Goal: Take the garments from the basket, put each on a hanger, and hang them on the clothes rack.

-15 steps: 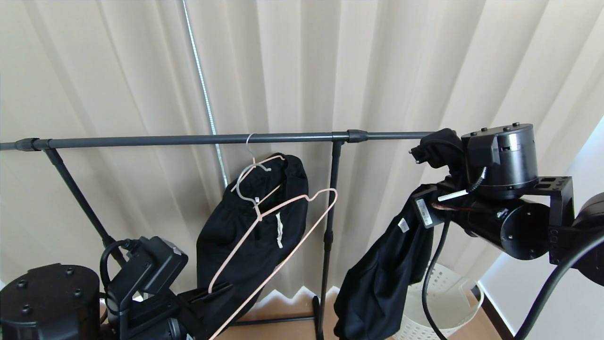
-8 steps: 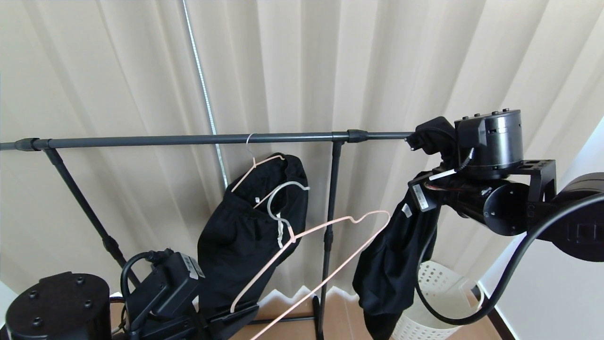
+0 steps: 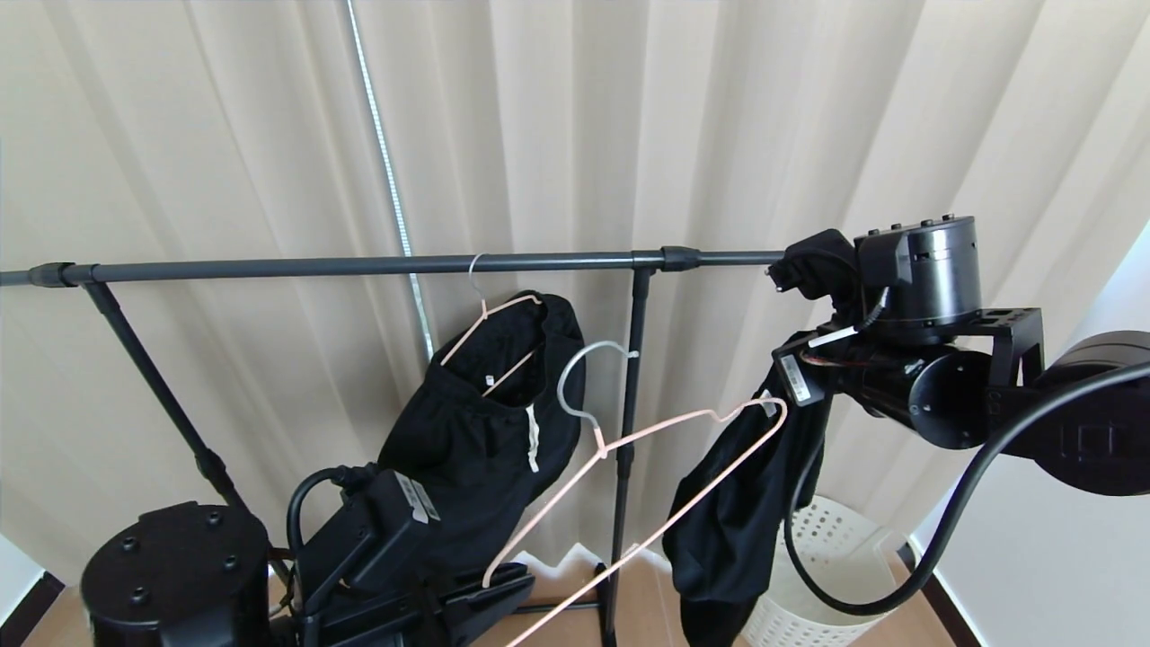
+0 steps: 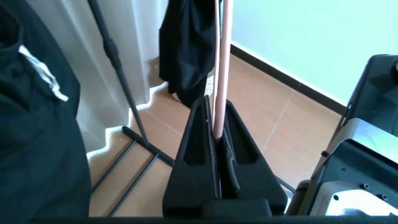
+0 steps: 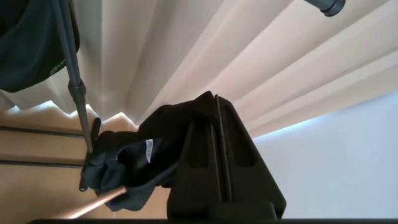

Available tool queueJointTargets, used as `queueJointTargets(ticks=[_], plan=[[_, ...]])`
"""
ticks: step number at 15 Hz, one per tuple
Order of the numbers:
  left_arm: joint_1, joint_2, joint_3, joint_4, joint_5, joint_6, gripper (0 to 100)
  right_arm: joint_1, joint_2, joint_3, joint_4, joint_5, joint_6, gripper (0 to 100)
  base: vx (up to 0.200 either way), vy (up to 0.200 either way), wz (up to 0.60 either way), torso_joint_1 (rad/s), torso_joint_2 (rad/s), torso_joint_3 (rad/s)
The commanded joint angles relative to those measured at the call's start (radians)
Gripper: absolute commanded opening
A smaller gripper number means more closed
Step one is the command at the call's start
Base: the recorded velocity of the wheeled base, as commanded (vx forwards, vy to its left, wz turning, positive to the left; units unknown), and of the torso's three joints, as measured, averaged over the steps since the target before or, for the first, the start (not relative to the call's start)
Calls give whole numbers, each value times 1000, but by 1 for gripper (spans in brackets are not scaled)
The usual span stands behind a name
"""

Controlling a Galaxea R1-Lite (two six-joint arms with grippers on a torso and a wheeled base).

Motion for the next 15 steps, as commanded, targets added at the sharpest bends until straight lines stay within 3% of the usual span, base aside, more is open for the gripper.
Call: queueJointTargets(ticks=[1, 10, 15], plan=[[-2, 52, -9, -28, 0, -3, 0, 4, -2, 11, -1, 0, 0, 0, 0, 0, 0, 0, 0, 0], [-2, 112, -26, -133, 3, -7, 0, 126, -78, 68, -1, 18, 55, 0, 0, 0, 0, 0, 0, 0], [-12, 109, -9, -133, 9, -1, 0, 185, -132, 135, -61, 173, 86, 0, 0, 0, 0, 0, 0, 0]])
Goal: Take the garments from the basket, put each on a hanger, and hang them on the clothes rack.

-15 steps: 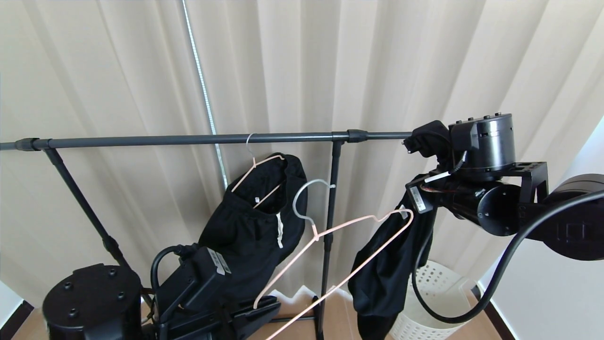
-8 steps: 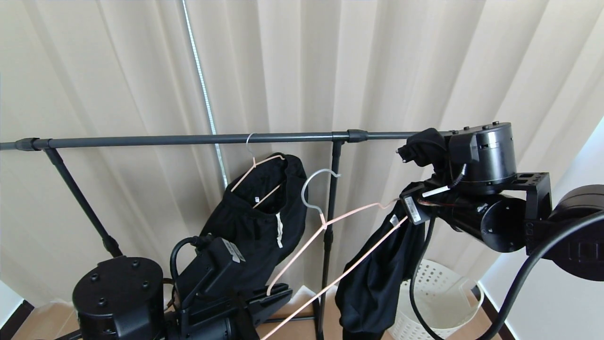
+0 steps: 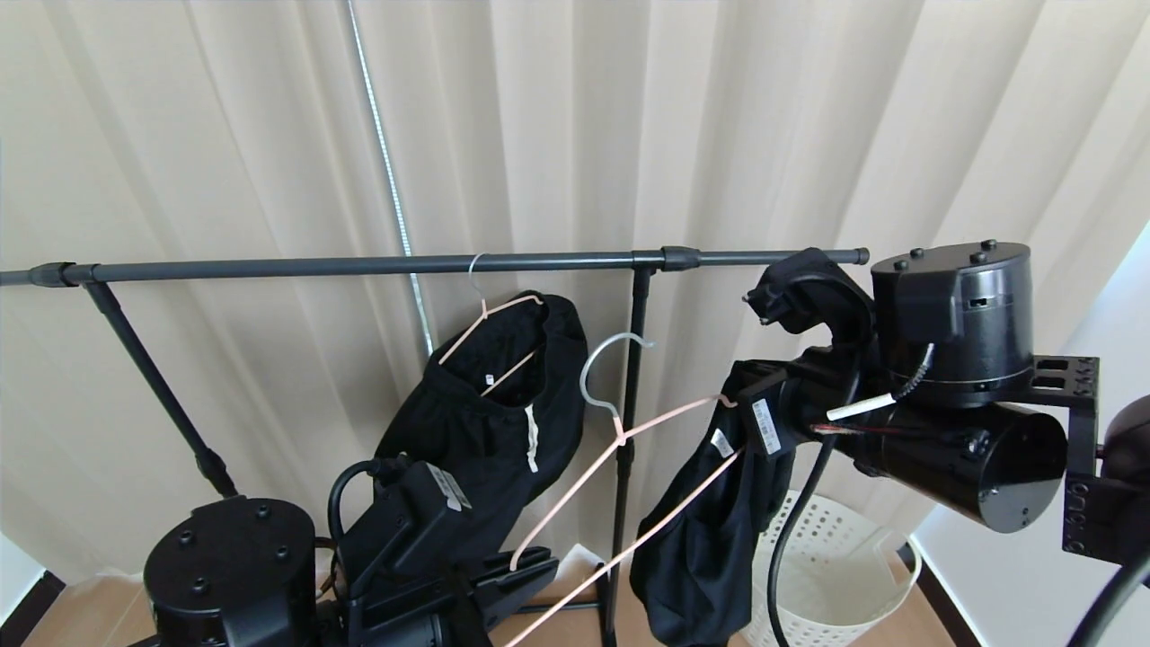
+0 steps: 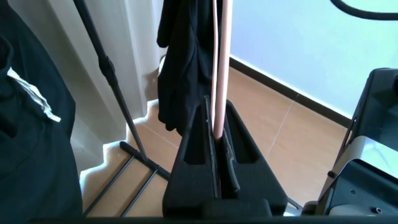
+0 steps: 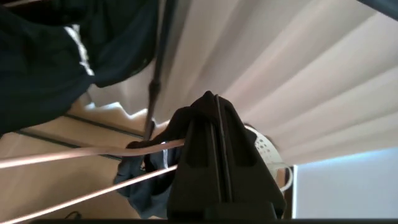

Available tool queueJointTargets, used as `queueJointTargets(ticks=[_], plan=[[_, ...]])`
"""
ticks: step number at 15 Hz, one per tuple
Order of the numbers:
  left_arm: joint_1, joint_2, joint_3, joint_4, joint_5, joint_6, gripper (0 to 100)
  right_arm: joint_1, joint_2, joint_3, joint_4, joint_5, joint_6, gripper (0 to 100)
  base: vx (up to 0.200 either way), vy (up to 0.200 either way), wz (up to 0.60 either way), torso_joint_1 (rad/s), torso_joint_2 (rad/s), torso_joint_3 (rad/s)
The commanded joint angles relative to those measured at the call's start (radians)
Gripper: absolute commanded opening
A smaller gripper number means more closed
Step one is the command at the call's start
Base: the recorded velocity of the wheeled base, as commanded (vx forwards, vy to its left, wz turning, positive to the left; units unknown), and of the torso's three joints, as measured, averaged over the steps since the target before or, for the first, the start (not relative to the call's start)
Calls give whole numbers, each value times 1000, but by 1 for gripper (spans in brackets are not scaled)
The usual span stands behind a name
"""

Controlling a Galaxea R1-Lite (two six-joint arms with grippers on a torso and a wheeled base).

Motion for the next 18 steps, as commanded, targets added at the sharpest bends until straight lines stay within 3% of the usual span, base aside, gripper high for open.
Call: queueJointTargets(ticks=[1, 9, 11, 15, 18], plan=[[1, 1, 0, -7, 6, 0, 0, 18, -27, 14, -2, 9, 1, 0, 0, 0, 0, 0, 0, 0], [4, -2, 11, -16, 32, -1, 0, 176, -90, 65, -2, 10, 113, 0, 0, 0, 0, 0, 0, 0], [4, -3, 12, -16, 32, 2, 0, 231, -93, 62, -5, 18, 173, 0, 0, 0, 0, 0, 0, 0], [5, -25, 29, -30, 32, 2, 0, 279, -100, 66, -14, 72, 242, 0, 0, 0, 0, 0, 0, 0], [10, -26, 46, -69, 29, 2, 0, 290, -117, 62, -14, 153, 280, 0, 0, 0, 0, 0, 0, 0]])
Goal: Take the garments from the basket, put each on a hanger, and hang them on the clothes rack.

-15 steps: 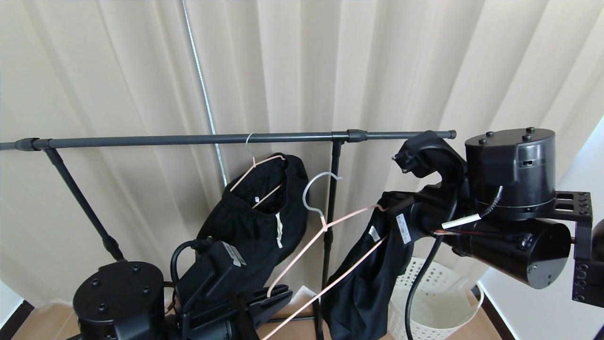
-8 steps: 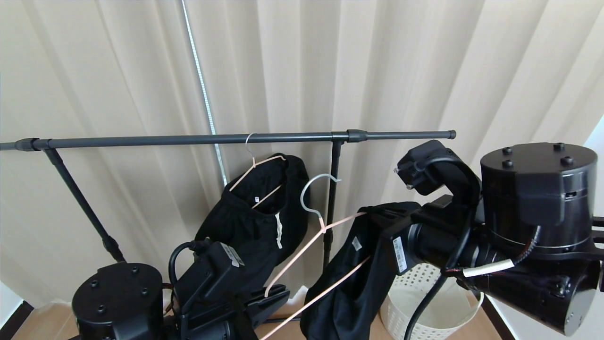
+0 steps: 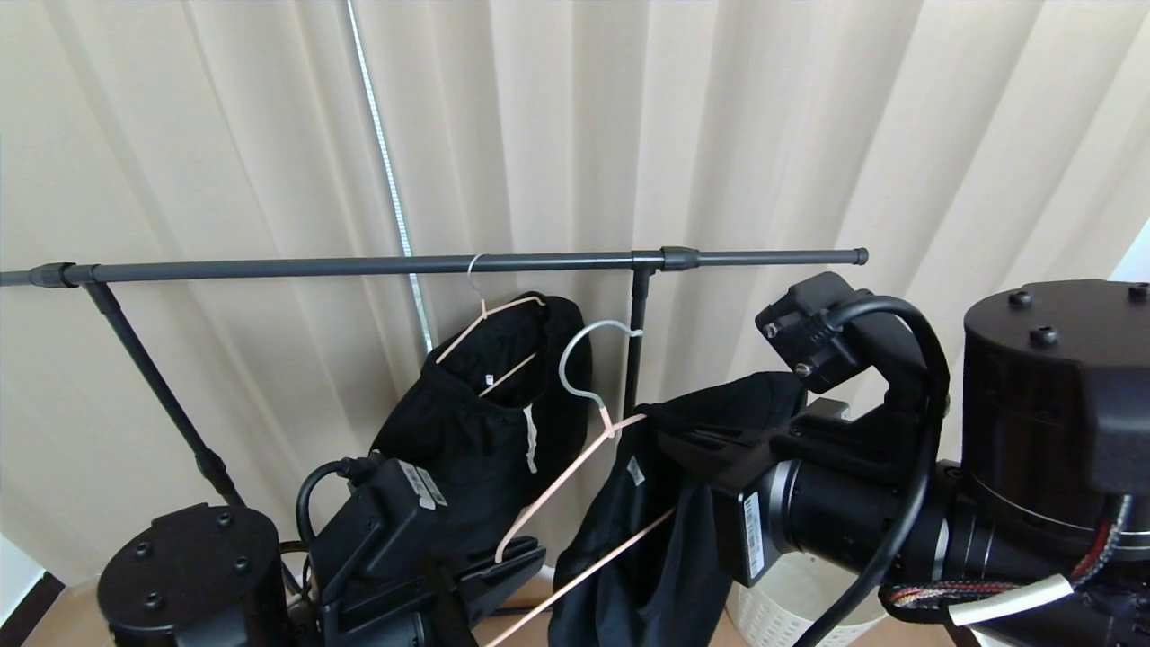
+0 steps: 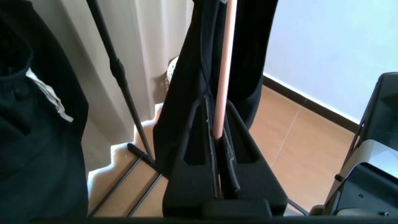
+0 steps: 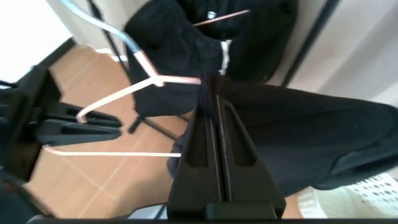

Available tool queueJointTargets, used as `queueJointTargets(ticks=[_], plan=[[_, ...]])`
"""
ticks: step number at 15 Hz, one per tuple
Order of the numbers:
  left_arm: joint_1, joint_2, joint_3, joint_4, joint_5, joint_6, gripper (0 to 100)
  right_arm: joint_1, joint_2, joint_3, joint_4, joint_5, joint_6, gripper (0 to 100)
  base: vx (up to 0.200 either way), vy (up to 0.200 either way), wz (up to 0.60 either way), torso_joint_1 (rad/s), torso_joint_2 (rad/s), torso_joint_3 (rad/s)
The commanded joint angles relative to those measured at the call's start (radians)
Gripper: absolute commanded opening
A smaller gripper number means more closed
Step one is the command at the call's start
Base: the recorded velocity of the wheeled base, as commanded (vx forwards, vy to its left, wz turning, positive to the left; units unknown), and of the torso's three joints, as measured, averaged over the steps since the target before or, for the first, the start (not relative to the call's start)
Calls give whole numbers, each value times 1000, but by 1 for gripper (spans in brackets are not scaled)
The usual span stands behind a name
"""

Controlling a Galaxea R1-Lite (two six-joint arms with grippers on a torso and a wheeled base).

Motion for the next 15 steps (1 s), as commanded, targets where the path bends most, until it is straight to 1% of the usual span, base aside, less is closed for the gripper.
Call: queueJointTargets(ticks=[1, 3, 4, 7, 12, 15], plan=[[4, -3, 9, -5, 3, -1, 0, 19, -9, -3, -1, 15, 17, 0, 0, 0, 0, 0, 0, 0], [11, -4, 23, -12, 3, -1, 0, 23, -21, 0, -20, 30, 21, 0, 0, 0, 0, 0, 0, 0], [17, -3, 29, -31, 0, -1, 0, 32, -26, 1, -49, 43, 20, 0, 0, 0, 0, 0, 0, 0], [35, -1, 36, -44, 0, -2, 0, 83, -38, -3, -60, 40, 12, 0, 0, 0, 0, 0, 0, 0], [37, -4, 55, -123, -3, -1, 0, 81, -30, 1, -53, 32, 10, 0, 0, 0, 0, 0, 0, 0], [35, -3, 62, -140, -6, 1, 0, 74, 5, -20, -61, 32, 0, 0, 0, 0, 0, 0, 0, 0]])
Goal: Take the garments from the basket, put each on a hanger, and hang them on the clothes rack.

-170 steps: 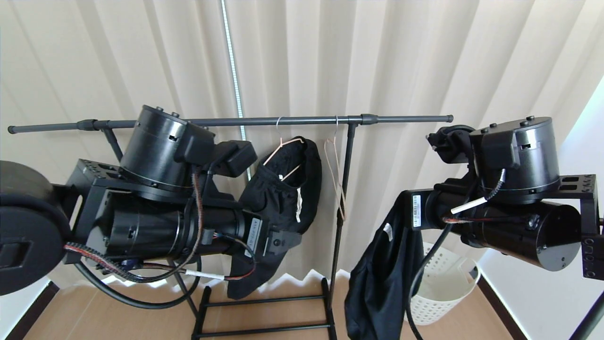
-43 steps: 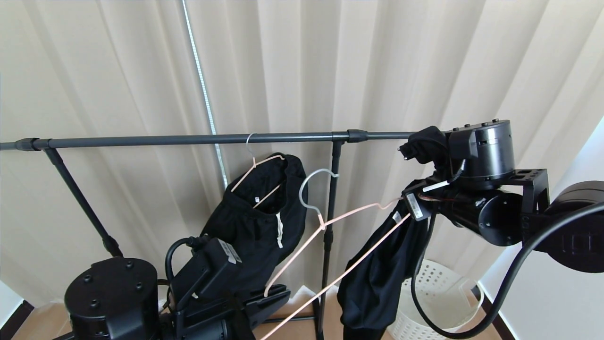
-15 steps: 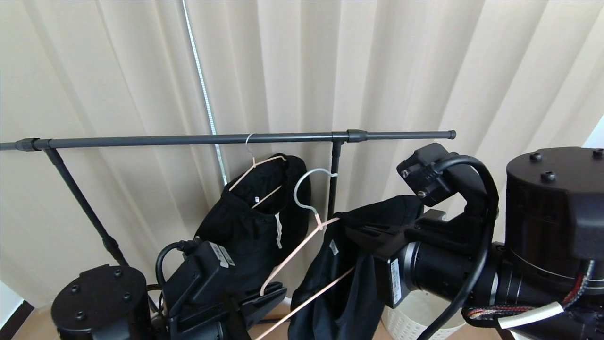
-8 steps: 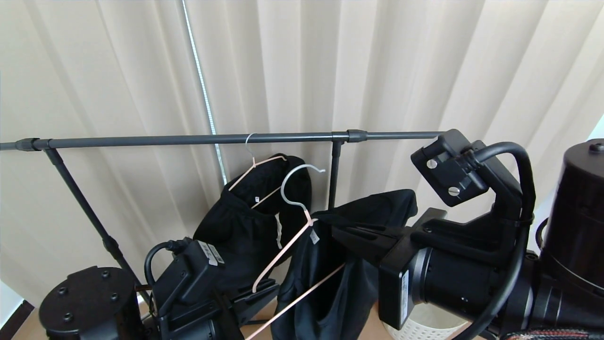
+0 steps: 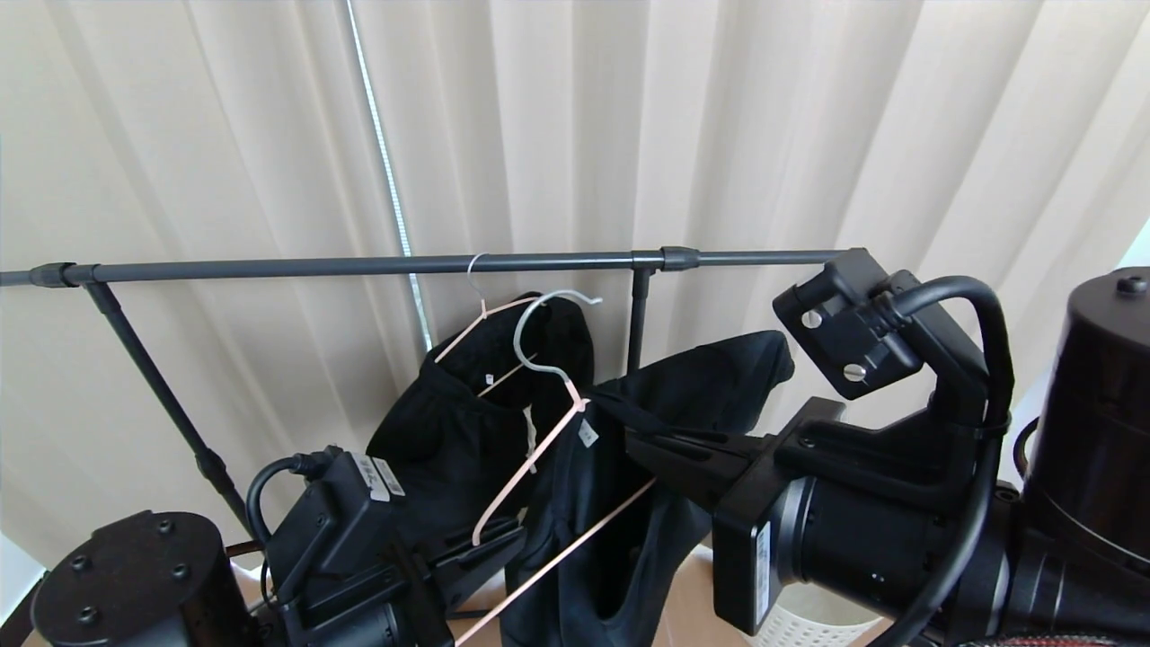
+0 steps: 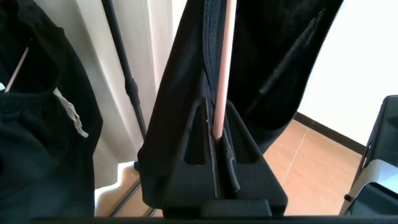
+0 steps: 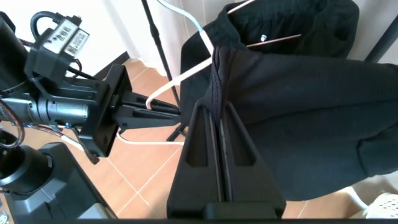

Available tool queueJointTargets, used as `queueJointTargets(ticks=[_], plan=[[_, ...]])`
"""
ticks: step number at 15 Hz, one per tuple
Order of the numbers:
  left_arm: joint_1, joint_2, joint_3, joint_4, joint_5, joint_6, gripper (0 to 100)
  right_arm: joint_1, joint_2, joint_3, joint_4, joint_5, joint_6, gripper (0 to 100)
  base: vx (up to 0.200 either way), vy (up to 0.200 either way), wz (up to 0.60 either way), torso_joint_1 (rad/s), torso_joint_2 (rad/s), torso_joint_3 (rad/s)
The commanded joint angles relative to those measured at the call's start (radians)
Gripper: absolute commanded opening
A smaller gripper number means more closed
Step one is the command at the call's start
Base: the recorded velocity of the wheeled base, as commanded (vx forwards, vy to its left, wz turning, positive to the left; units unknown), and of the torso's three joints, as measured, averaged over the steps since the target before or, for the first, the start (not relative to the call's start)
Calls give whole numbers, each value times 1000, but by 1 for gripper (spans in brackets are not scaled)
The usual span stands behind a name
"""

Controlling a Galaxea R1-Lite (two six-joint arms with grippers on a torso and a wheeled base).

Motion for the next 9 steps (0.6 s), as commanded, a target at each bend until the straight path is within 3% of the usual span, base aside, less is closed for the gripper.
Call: queueJointTargets(ticks=[1, 2, 3, 9], plan=[[-4, -2, 3, -3, -1, 1, 0, -10, 32, -16, -6, -1, -1, 0, 0, 0, 0, 0, 0, 0], [-7, -2, 4, -3, -1, 3, 0, -11, 32, -19, -6, -1, -1, 0, 0, 0, 0, 0, 0, 0], [-7, -2, 6, -3, -1, 7, 0, -13, 30, -19, -4, -1, -4, 100, 0, 0, 0, 0, 0, 0], [-1, -19, 37, -9, -2, 7, 0, -97, -74, 67, 2, 12, -60, 100, 0, 0, 0, 0, 0, 0]])
